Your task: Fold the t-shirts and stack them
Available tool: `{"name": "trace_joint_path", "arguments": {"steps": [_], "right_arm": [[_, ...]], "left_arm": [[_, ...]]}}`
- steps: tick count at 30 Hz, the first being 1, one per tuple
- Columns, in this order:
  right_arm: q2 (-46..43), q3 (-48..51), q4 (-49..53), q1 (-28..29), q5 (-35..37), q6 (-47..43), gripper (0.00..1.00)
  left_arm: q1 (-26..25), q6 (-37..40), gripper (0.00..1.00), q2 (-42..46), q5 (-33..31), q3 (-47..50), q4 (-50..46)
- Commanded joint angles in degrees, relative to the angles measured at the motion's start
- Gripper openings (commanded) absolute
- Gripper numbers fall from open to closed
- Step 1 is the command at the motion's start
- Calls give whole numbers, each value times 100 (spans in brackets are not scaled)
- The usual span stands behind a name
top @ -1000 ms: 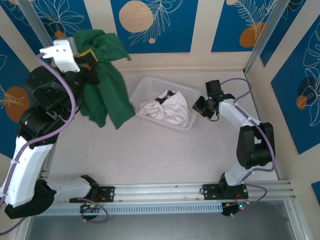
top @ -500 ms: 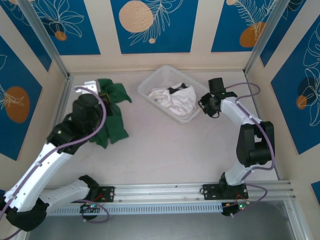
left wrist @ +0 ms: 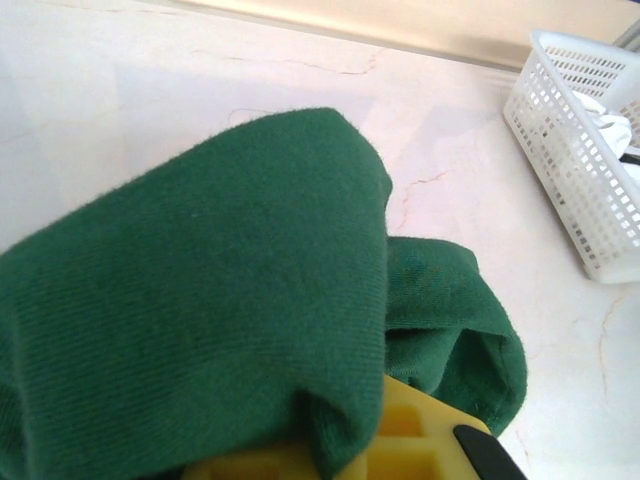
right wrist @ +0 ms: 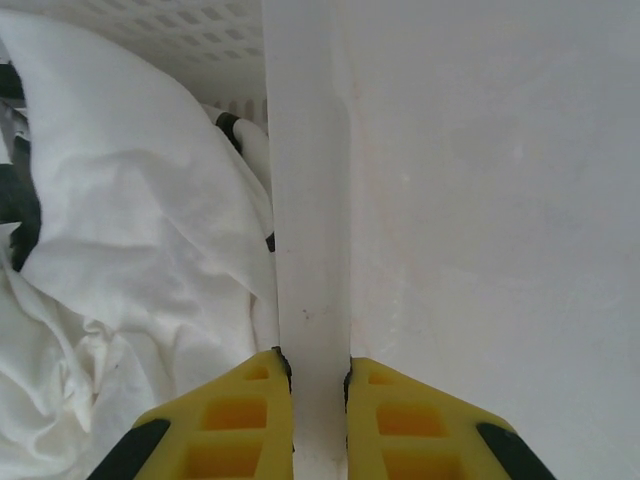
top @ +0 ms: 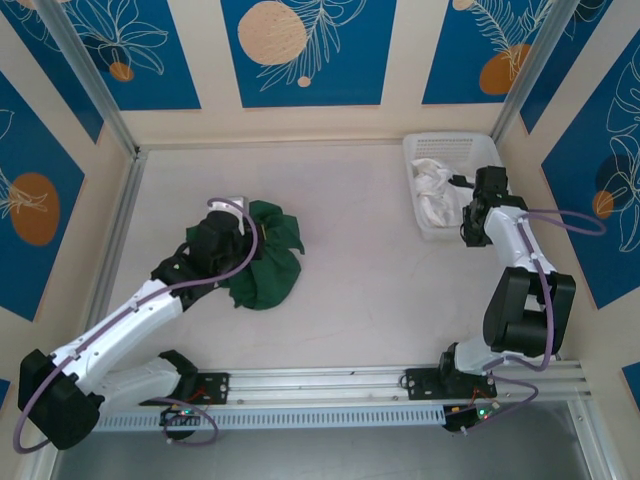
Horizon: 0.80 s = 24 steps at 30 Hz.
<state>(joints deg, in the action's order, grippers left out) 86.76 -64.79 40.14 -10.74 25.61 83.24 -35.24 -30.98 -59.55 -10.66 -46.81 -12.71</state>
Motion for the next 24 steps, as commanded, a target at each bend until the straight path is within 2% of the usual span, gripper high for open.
{"name": "trace_joint_path", "arguments": {"steps": [1, 5, 11, 17, 19, 21, 22, 24], "right_arm": [[299, -163, 447, -147, 289, 522, 8], [387, -166, 319, -240, 571, 706, 9], [1042, -987, 547, -364, 729, 395, 12], [1318, -1276, 205, -594, 661, 19, 17], [1460, -1497, 178, -617, 573, -261, 41], [1463, -1536, 53, -615, 450, -535, 60], [1407, -1474, -143, -614, 332, -748, 69], [1280, -1374, -381, -588, 176, -1099, 77]], "left_arm": [[36, 103, 0, -89, 320, 167, 522], [42, 127, 0, -129, 414, 154, 503], [38, 215, 0, -75, 411, 148, 496], [42, 257, 0, -194, 463, 152, 603], [35, 248, 0, -272, 539, 139, 638], [38, 204, 0, -336, 585, 120, 689], [42, 192, 0, -384, 619, 83, 713], [43, 132, 0, -484, 735, -5, 738]]}}
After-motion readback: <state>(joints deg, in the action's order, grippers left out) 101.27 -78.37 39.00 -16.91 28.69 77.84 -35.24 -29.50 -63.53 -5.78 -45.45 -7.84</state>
